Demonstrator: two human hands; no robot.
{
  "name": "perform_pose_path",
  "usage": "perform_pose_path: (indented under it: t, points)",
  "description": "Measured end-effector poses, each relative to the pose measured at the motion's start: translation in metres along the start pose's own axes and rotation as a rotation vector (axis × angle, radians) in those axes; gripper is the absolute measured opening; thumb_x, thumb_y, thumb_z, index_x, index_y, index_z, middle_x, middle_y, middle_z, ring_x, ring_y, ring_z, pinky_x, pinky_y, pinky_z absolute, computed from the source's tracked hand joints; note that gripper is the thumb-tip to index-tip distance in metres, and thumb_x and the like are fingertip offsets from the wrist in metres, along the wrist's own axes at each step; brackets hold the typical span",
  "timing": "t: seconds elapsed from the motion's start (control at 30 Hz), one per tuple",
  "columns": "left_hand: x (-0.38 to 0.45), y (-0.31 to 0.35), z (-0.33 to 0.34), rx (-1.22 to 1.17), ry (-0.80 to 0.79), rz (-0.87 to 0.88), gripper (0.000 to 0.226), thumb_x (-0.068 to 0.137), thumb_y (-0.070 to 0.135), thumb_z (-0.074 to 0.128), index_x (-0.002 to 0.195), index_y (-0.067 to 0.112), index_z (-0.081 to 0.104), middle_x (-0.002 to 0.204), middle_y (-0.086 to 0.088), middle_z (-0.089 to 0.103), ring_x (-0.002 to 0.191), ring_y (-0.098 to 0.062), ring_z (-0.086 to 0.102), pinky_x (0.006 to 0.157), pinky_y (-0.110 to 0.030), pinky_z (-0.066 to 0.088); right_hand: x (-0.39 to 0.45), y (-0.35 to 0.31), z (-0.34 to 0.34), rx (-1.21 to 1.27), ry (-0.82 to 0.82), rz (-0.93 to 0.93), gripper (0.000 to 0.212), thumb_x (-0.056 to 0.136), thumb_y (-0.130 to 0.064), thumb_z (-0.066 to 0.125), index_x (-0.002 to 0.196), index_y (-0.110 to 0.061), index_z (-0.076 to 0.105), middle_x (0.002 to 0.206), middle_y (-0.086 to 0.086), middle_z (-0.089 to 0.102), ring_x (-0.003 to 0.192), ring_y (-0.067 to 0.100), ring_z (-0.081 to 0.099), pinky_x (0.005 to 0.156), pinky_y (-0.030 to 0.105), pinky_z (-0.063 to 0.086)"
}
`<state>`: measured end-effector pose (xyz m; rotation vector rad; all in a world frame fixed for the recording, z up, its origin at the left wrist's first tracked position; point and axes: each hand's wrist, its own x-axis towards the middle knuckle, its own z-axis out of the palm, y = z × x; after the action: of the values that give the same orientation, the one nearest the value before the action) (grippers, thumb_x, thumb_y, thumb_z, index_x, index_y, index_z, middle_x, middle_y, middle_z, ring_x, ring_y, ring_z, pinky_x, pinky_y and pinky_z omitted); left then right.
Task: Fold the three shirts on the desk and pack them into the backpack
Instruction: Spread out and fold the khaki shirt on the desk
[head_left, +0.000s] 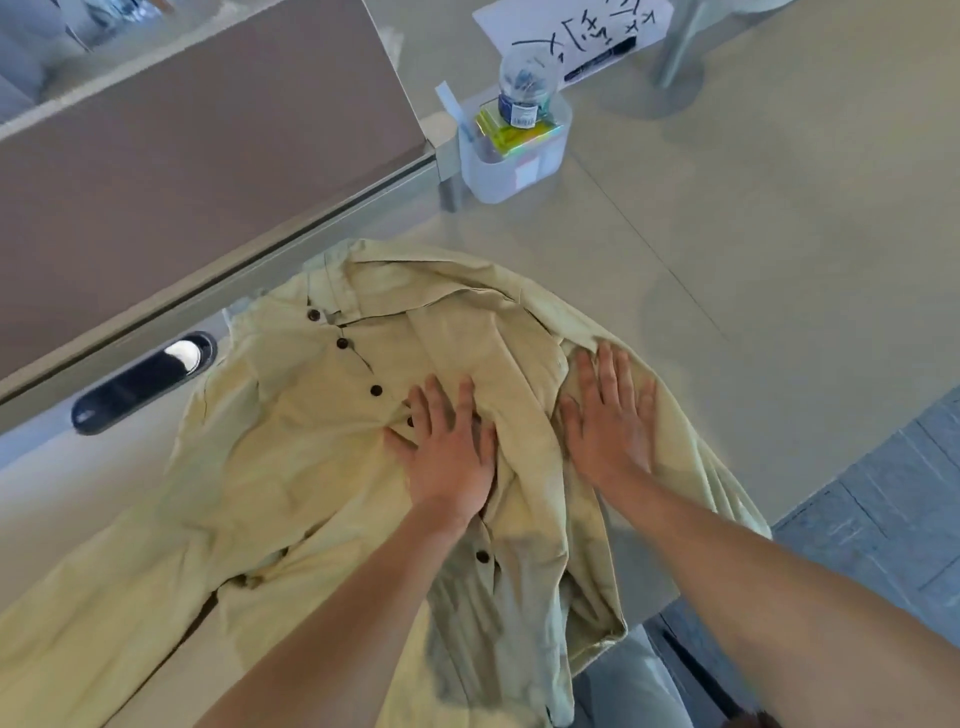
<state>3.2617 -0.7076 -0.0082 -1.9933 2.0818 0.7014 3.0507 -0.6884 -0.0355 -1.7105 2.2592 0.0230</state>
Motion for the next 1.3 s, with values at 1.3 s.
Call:
perform_pose_path:
  t: [1.3]
  points:
    - [0.102,0.211,0.004,0.202,0.147,0.14,0.065,0.104,0.048,0.03,0.164,0.024,0.017,0.174,-0.008,0.007,0.16,-0.029,-0.002,0.122,-0.069,0.003,0.109,0.164,-0.077,0.298,0.279,-0.227,0.042,0.103,-0.03,0.049,0.141,-0.015,0.057,0.152,0.008,0.05,0.136,0.033,0.05,0.112,0.049,0.042]
